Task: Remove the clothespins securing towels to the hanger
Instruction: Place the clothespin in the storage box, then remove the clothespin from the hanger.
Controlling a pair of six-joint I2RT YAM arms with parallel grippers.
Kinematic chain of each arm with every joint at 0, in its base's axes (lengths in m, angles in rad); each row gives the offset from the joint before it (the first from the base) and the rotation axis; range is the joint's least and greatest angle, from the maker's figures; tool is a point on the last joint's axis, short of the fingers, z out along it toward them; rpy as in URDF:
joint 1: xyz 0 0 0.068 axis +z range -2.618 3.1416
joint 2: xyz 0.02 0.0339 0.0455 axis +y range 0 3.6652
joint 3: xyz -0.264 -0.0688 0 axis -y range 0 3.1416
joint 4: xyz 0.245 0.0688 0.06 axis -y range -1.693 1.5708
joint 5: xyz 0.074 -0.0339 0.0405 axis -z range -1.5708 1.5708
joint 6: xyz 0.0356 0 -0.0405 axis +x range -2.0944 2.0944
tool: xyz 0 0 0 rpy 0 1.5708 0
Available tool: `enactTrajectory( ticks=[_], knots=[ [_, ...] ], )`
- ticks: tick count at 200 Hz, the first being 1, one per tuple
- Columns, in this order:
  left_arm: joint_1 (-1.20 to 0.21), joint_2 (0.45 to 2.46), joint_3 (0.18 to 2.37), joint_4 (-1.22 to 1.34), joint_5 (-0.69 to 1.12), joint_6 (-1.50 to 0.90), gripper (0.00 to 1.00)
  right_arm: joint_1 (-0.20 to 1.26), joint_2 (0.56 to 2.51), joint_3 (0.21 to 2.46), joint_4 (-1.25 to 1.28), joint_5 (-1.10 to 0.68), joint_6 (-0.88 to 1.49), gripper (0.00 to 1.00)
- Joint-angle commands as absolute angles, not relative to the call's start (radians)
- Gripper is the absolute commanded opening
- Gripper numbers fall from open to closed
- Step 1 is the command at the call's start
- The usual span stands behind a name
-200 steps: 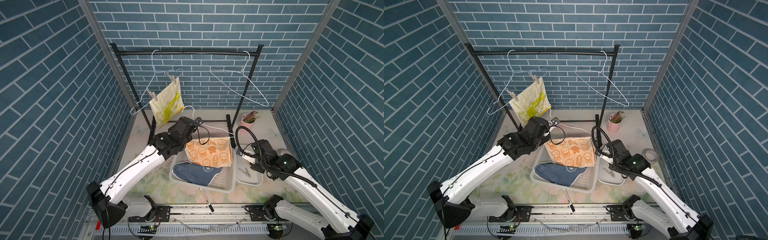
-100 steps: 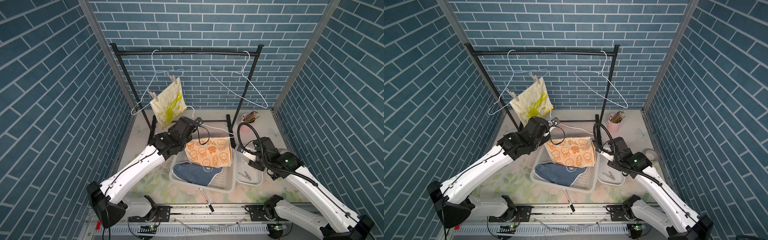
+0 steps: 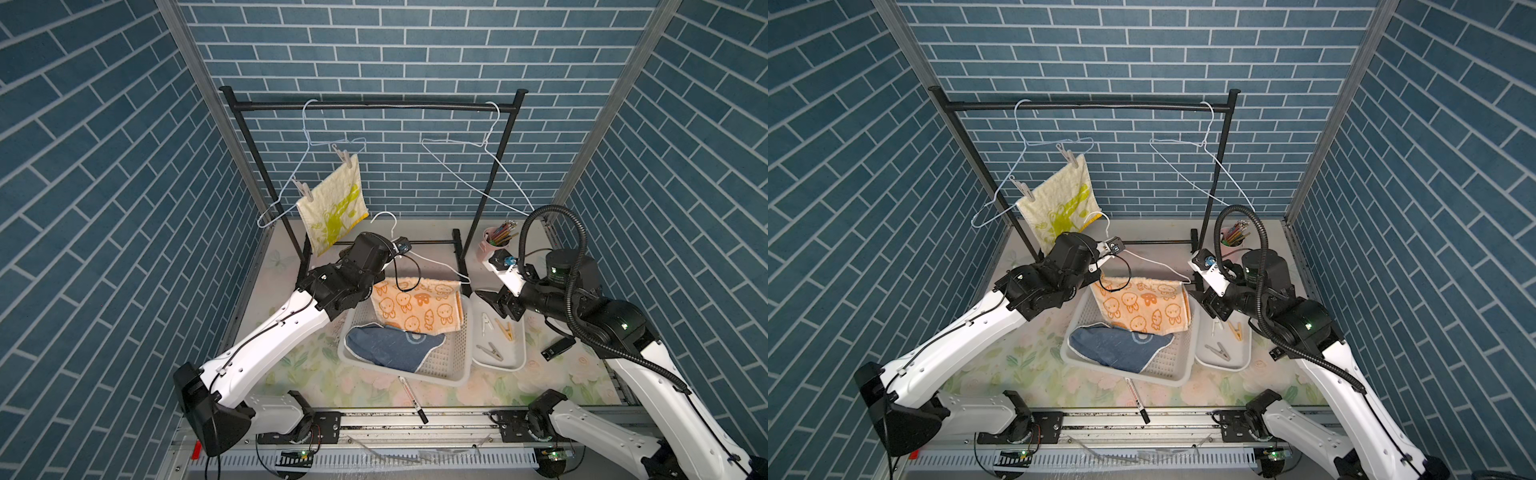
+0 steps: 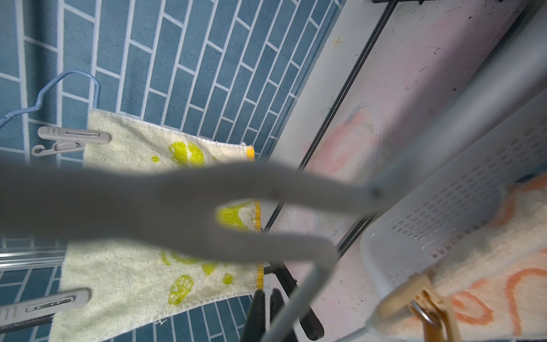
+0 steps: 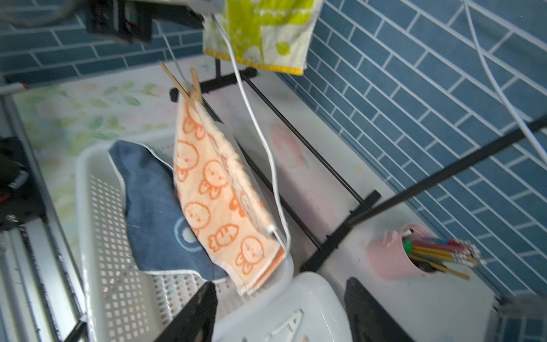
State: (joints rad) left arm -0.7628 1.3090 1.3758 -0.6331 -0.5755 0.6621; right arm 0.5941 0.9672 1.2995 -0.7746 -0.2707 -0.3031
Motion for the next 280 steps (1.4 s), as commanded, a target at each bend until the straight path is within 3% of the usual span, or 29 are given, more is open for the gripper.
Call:
enactTrajectory(
  ticks=[1,67,225,263,280],
  knots=[
    [-0.775,1.296,1.391,-0.576,-0.543,0.697,0.0,0.589,1.074,1.37,-0.713,-0.534,-0.195,0.69],
    [-0.795,1.292,1.38,-0.519,-0.497,0.687,0.0,0.588,1.329,1.598,-0.799,-0.646,-0.272,0.66],
    [-0.815,1.327,1.404,-0.506,-0.497,0.689,0.0,0.598,1.51,1.613,-0.42,-0.841,-0.087,0.27],
    [-0.818,1.332,1.414,-0.511,-0.491,0.67,0.0,0.615,1.526,1.614,-0.41,-0.859,-0.096,0.14],
    [-0.818,1.33,1.414,-0.512,-0.48,0.662,0.0,0.616,1.524,1.608,-0.424,-0.863,-0.108,0.13]
  ],
)
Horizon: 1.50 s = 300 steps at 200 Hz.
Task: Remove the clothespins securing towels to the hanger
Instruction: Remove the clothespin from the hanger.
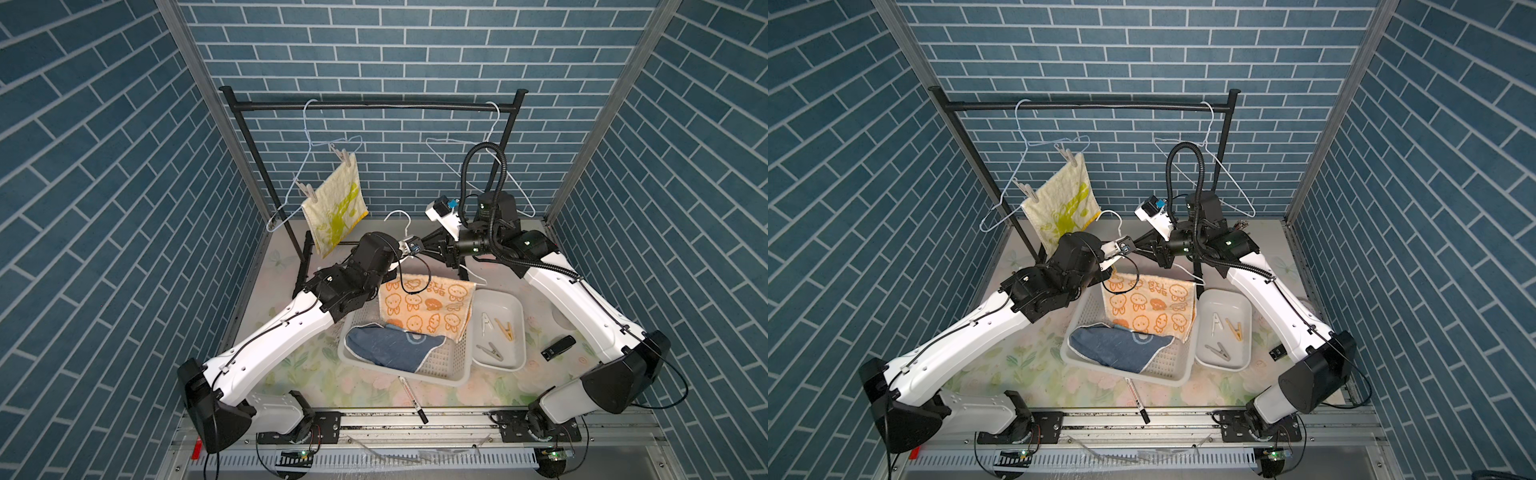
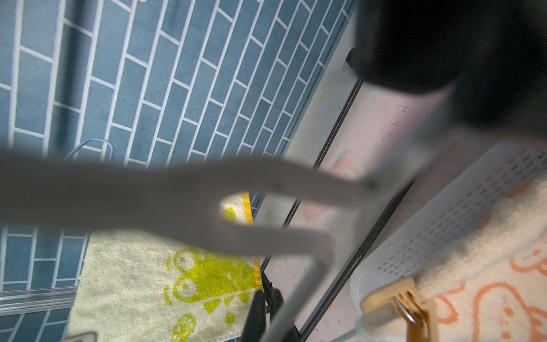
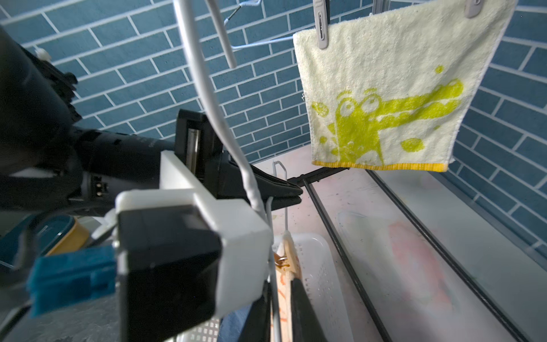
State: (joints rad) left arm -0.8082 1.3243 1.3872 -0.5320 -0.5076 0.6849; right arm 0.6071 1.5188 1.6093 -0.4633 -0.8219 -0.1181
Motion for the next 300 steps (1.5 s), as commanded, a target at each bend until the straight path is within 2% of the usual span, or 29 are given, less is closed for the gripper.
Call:
enactTrajectory(
  ticks=[1,30,41,53,68,94,120,144,173,214,274,300],
  knots=[
    [-0.818,1.33,1.415,-0.512,-0.48,0.662,0.0,0.616,1.524,1.608,-0.424,-0.864,-0.109,0.13],
    [-0.817,1.335,1.418,-0.512,-0.476,0.655,0.0,0.623,1.53,1.603,-0.433,-0.876,-0.116,0.14],
    [-0.818,1.337,1.421,-0.512,-0.474,0.65,0.0,0.626,1.532,1.605,-0.436,-0.875,-0.123,0.11],
    [-0.818,1.337,1.422,-0.512,-0.474,0.65,0.0,0.627,1.53,1.608,-0.443,-0.872,-0.13,0.0],
    [-0.815,1.336,1.421,-0.512,-0.474,0.648,0.0,0.627,1.521,1.606,-0.456,-0.861,-0.146,0.0],
    [-0.8,1.315,1.4,-0.506,-0.455,0.633,0.22,0.625,1.492,1.592,-0.477,-0.853,-0.179,0.0],
    [-0.735,1.259,1.332,-0.476,-0.324,0.609,0.39,0.626,1.463,1.569,-0.471,-0.84,-0.186,0.0],
    [-0.655,1.2,1.254,-0.438,-0.182,0.594,0.46,0.626,1.447,1.55,-0.456,-0.836,-0.183,0.0],
    [-0.566,1.146,1.175,-0.386,-0.014,0.567,0.49,0.626,1.438,1.538,-0.442,-0.842,-0.176,0.0],
    [-0.5,1.122,1.115,-0.328,0.114,0.551,0.41,0.625,1.42,1.51,-0.406,-0.865,-0.155,0.0],
    [-0.493,1.106,1.072,-0.274,0.162,0.581,0.05,0.626,1.423,1.507,-0.402,-0.857,-0.147,0.0],
    [-0.494,1.108,1.076,-0.291,0.161,0.601,0.0,0.626,1.437,1.527,-0.402,-0.859,-0.142,0.21]
  ],
)
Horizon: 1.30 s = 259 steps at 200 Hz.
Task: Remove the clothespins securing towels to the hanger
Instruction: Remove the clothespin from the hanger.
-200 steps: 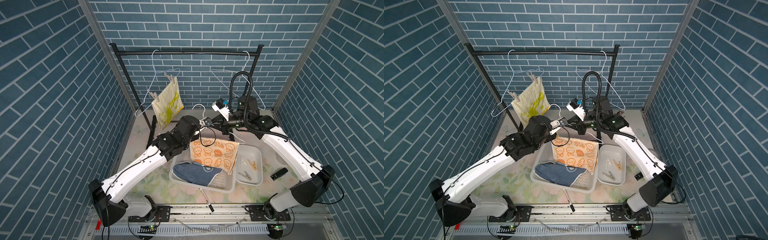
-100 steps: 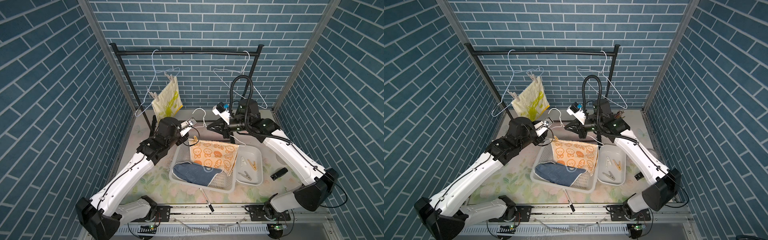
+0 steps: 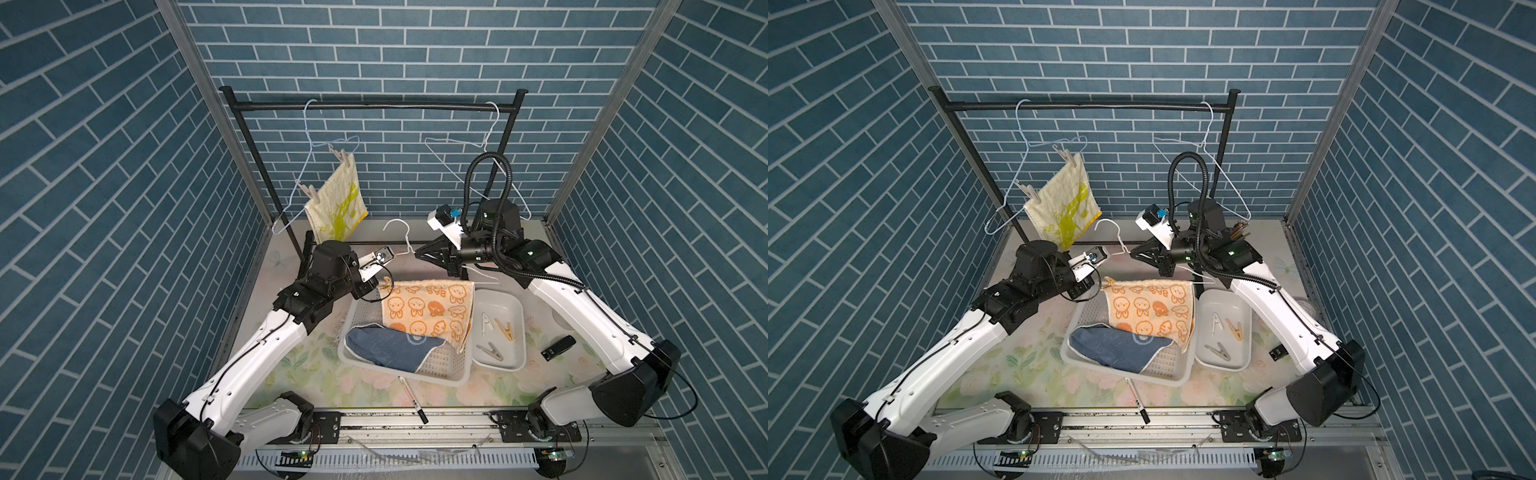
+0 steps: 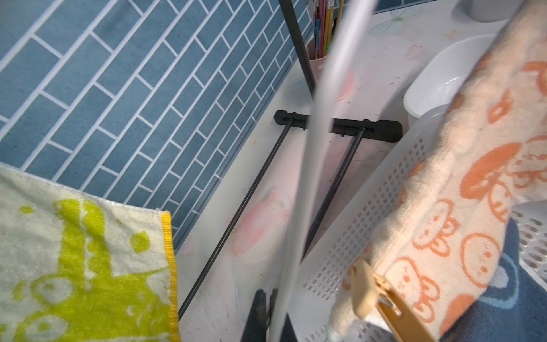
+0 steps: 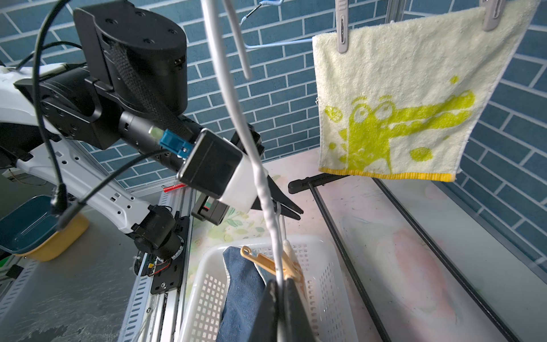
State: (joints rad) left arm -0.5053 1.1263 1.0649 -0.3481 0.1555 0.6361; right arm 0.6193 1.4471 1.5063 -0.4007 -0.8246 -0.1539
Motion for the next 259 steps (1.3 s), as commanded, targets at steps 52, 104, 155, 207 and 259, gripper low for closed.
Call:
enactTrajectory(
  ticks=[52,104,155,207,259],
  knots=[
    [-0.494,1.128,1.112,-0.338,0.144,0.632,0.0,0.65,1.494,1.61,-0.472,-0.85,-0.207,0.34],
    [-0.495,1.134,1.149,-0.411,0.124,0.686,0.0,0.679,1.581,1.728,-0.551,-0.828,-0.291,0.36],
    [-0.505,1.142,1.188,-0.487,0.076,0.755,0.0,0.685,1.638,1.804,-0.589,-0.847,-0.337,0.33],
    [-0.506,1.137,1.217,-0.514,0.064,0.76,0.0,0.69,1.599,1.737,-0.63,-0.838,-0.449,0.0],
    [-0.506,1.087,1.269,-0.546,0.108,0.733,0.3,0.69,1.445,1.459,-0.255,-0.787,-0.484,0.0]
  ],
)
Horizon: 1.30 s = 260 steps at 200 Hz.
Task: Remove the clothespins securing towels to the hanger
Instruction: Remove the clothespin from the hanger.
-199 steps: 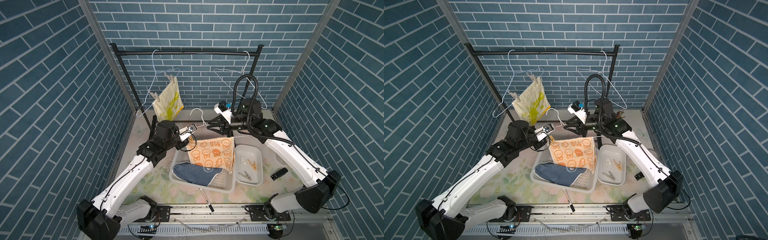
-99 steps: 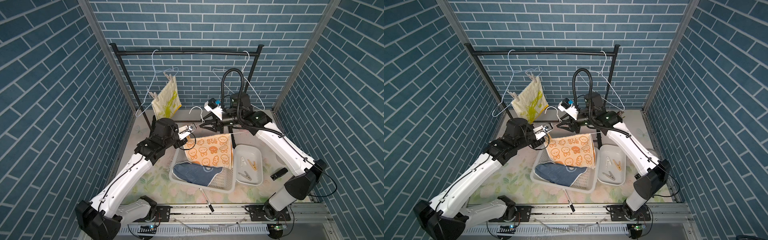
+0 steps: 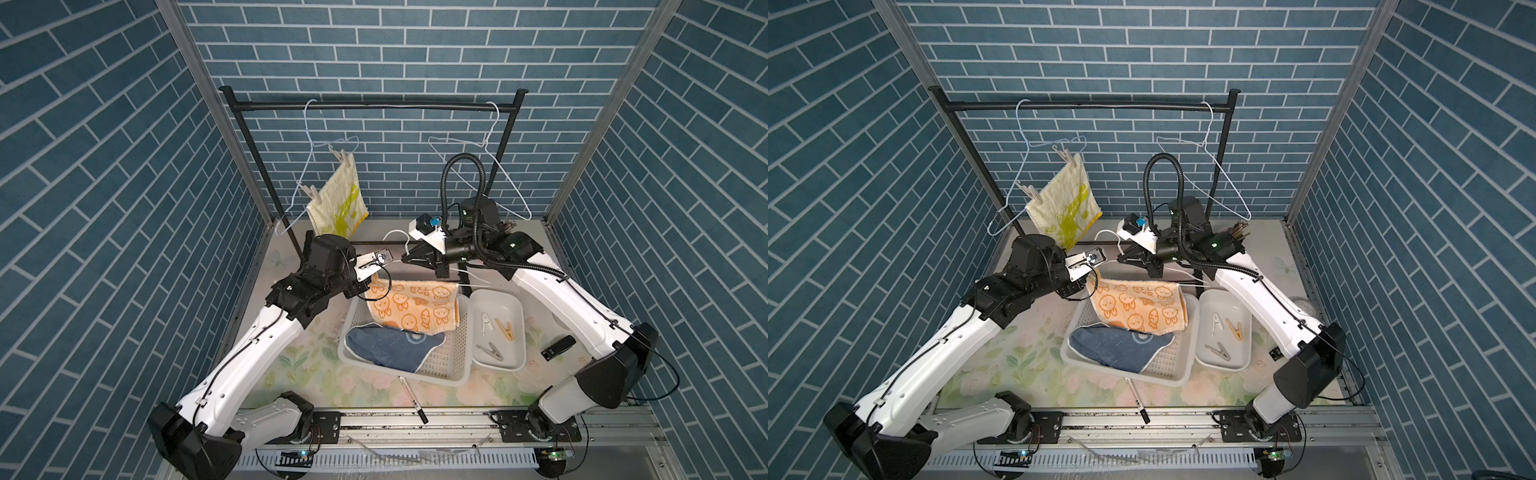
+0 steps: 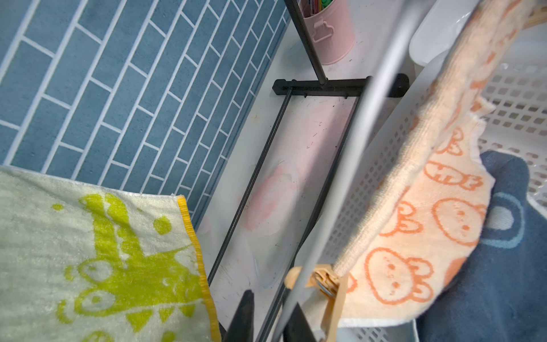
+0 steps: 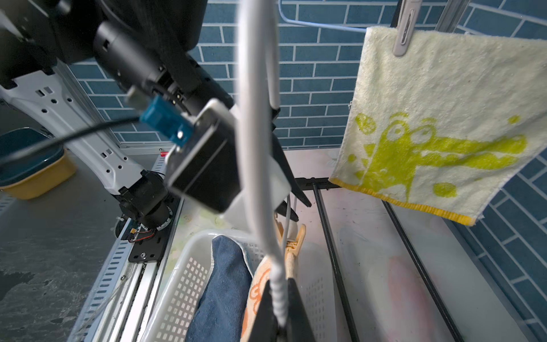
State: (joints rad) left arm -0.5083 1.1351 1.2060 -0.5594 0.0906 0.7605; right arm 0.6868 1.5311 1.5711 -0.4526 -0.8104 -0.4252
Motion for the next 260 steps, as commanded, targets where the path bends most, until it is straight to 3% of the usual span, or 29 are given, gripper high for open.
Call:
enactTrajectory(
  ticks=[1,32,117,170,207,260],
  knots=[
    [-0.505,1.086,1.269,-0.548,0.109,0.732,0.3,0.691,1.443,1.455,-0.246,-0.786,-0.486,0.0],
    [-0.505,1.041,1.292,-0.56,0.12,0.715,0.43,0.705,1.361,1.277,-0.025,-0.754,-0.551,0.0],
    [-0.461,0.989,1.259,-0.662,0.133,0.76,0.61,0.754,1.235,1.051,0.163,-0.673,-0.832,0.0],
    [-0.336,1.025,1.268,-0.728,0.363,0.86,0.68,0.83,1.203,0.92,0.243,-0.526,-1.126,0.0],
    [-0.329,1.105,1.303,-0.794,0.496,1.001,0.71,0.85,1.202,0.9,0.239,-0.502,-1.186,0.0],
    [-0.328,1.309,1.453,-0.911,0.51,1.149,0.72,0.875,1.208,0.908,0.195,-0.497,-1.233,0.0]
  ],
)
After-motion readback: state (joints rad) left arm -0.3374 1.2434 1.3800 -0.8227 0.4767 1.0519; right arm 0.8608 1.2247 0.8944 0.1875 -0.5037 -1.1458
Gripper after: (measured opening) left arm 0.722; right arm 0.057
